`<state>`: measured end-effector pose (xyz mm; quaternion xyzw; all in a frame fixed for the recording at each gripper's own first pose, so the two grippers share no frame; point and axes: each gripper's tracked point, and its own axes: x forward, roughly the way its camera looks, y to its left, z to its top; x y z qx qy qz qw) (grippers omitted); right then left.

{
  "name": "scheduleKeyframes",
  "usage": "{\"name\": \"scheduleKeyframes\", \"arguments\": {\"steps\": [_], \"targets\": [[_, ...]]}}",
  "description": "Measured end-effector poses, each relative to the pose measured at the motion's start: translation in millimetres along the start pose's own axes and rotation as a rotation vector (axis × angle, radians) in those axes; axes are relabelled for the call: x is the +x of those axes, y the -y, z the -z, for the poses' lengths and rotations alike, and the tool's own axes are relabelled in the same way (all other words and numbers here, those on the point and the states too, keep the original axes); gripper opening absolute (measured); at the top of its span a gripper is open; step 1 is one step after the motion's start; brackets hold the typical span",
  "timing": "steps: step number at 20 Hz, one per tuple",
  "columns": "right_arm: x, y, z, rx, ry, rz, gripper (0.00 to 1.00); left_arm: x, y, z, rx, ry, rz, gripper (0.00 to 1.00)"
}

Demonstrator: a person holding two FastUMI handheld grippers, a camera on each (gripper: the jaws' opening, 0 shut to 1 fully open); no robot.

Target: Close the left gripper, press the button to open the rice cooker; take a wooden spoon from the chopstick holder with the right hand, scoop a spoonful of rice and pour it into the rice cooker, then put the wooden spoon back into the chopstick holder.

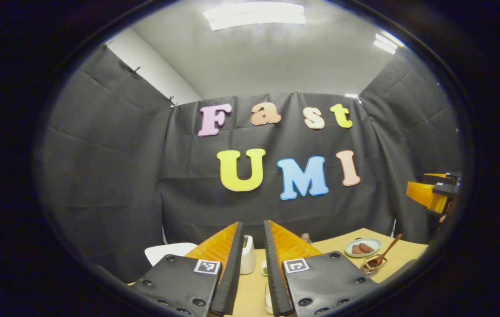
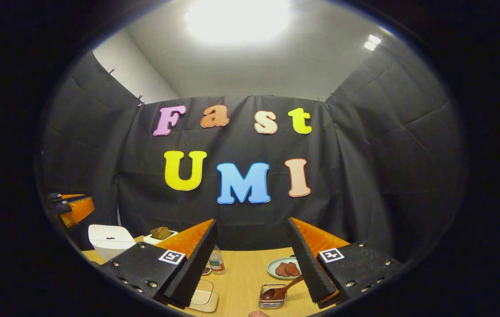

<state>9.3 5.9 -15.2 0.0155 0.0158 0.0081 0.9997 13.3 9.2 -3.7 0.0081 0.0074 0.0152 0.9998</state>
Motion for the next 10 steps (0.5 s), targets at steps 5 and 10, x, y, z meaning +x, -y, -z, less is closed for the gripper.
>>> {"name": "scheduleKeyframes", "arguments": {"steps": [5, 10], "targets": [[-5, -6, 2, -0.007, -0.003, -0.013, 0.95, -6, -22, -3, 0.021, 0.016, -0.062, 0.11], [-11, -14, 3, 0.001, -0.002, -0.011, 0.95, 5, -38, 4, 0.009, 0.007, -0.066, 0.08]]}}
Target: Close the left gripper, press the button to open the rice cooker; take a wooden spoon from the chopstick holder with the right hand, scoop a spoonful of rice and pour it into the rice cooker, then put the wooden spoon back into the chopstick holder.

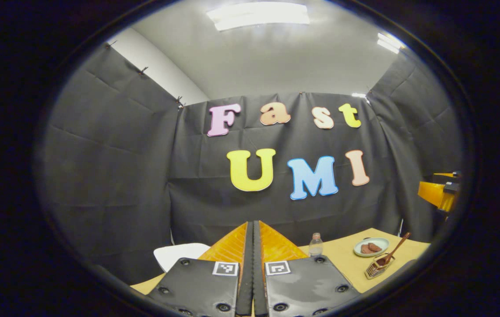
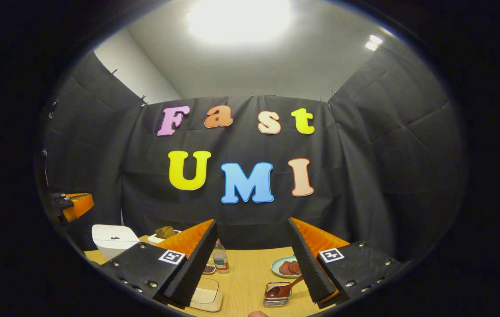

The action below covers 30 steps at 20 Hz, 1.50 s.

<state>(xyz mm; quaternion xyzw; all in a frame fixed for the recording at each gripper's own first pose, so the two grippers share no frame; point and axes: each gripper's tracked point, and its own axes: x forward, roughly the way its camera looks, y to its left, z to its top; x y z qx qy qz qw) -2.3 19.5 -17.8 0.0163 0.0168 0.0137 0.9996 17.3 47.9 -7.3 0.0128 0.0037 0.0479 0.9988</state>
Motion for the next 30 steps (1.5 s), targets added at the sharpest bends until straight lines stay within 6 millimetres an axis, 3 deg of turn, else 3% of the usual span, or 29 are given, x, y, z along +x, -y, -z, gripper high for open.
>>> {"name": "scheduleKeyframes", "arguments": {"steps": [3, 7, 15, 21, 30], "targets": [[-4, -2, 3, -0.010, -0.011, 0.008, 0.95, 12, -14, 2, -0.020, -0.007, 0.014, 0.08], [-3, -6, 3, -0.014, -0.018, 0.028, 0.95, 33, -52, 8, -0.032, -0.027, -0.017, 0.08], [-8, -14, 10, -0.034, -0.036, 0.079, 0.95, 73, -115, 49, -0.035, -0.108, -0.083, 0.08], [-16, -13, 16, -0.051, -0.055, 0.143, 0.95, 104, -150, 108, -0.063, -0.218, -0.101, 0.08], [-35, -11, 27, -0.084, -0.098, 0.225, 0.95, 141, -164, 209, -0.091, -0.401, -0.072, 0.08]]}}
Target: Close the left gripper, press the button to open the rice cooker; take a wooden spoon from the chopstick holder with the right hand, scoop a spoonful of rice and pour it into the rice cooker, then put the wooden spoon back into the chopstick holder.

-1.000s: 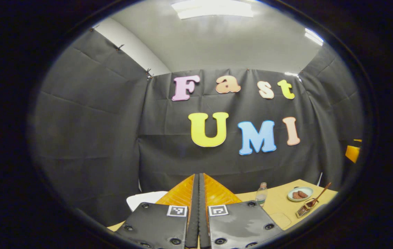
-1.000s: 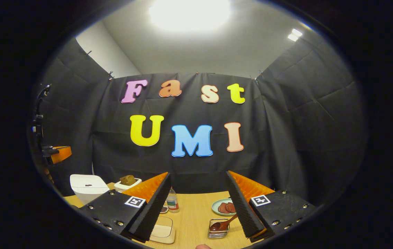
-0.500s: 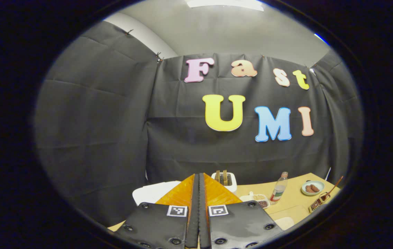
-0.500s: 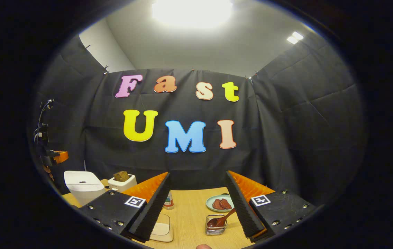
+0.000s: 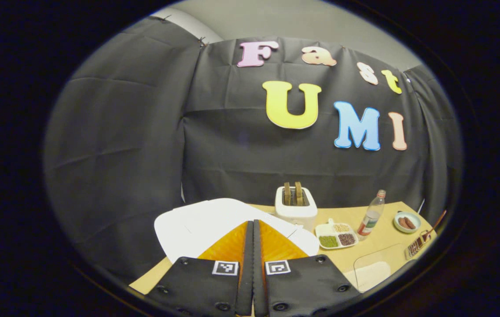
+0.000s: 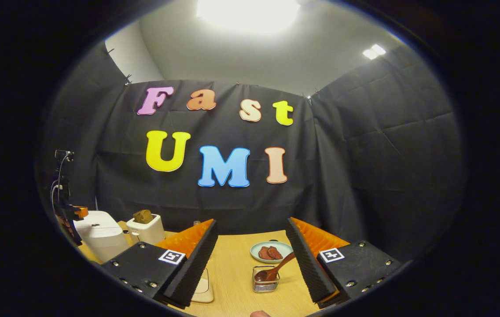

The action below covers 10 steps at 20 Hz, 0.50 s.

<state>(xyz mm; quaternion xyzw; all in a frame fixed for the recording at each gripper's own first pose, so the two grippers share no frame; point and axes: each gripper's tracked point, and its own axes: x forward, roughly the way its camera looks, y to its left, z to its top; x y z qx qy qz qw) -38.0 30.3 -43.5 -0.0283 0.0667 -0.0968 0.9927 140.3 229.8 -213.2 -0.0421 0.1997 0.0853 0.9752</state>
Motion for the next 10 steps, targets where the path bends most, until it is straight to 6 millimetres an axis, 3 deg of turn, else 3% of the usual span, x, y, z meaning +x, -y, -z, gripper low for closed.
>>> {"name": "scheduleKeyframes", "arguments": {"steps": [7, 10], "targets": [[-6, 9, 2, -0.018, -0.013, 0.042, 0.95, 32, -2, 45, -0.020, -0.087, -0.005, 0.08], [-7, 9, 4, -0.027, -0.015, 0.045, 0.95, 34, -3, 50, -0.006, -0.078, -0.010, 0.09]]}}
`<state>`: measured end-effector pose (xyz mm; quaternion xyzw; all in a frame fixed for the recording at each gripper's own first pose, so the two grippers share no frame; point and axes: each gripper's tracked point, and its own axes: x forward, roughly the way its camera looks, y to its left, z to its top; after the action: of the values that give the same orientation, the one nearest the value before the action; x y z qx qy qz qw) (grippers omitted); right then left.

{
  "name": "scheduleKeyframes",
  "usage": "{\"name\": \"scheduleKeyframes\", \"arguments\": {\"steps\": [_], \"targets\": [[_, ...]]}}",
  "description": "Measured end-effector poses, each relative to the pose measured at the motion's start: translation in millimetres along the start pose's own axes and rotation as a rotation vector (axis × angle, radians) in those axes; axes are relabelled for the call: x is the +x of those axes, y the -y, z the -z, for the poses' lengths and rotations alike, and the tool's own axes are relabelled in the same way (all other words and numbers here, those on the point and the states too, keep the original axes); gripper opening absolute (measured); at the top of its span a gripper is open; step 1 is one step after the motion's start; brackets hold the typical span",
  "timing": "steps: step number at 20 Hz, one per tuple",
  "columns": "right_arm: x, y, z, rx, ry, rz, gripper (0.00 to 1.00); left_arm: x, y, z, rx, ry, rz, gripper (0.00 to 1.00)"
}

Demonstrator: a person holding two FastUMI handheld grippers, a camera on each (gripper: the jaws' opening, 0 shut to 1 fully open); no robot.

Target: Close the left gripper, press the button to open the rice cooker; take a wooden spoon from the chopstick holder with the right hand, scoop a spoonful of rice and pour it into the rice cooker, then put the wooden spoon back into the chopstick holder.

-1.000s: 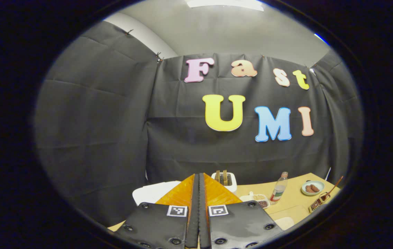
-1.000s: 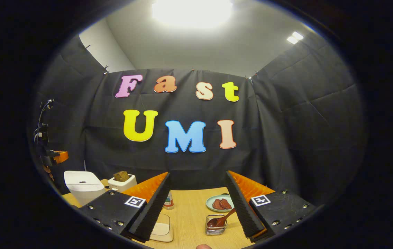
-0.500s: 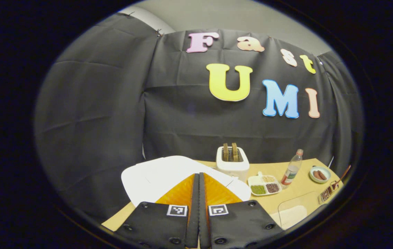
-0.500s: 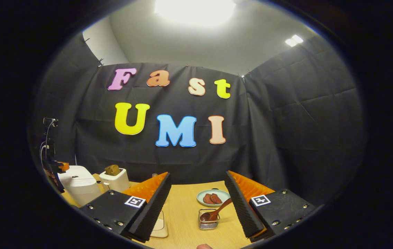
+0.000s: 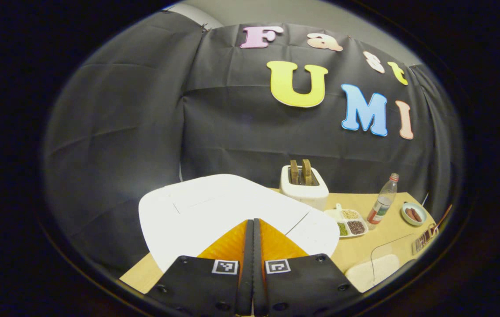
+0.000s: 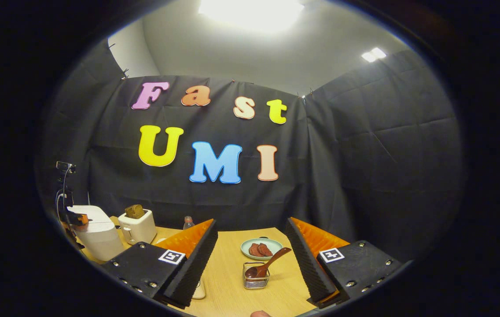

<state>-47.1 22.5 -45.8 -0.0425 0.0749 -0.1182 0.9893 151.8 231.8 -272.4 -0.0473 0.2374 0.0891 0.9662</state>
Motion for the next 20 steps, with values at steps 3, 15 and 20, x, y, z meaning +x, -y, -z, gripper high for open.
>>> {"name": "scheduleKeyframes", "arguments": {"steps": [3, 15, 20], "targets": [[-1, -1, 0, -0.002, 0.001, -0.006, 0.95, -3, 0, 3, 0.010, 0.002, -0.008, 0.08], [16, 2, 1, 0.021, 0.002, -0.075, 0.95, -32, -5, -51, 0.064, 0.129, -0.072, 0.08], [33, 11, -3, 0.037, 0.019, -0.102, 0.95, -66, 7, -105, 0.087, 0.250, -0.085, 0.08]]}}
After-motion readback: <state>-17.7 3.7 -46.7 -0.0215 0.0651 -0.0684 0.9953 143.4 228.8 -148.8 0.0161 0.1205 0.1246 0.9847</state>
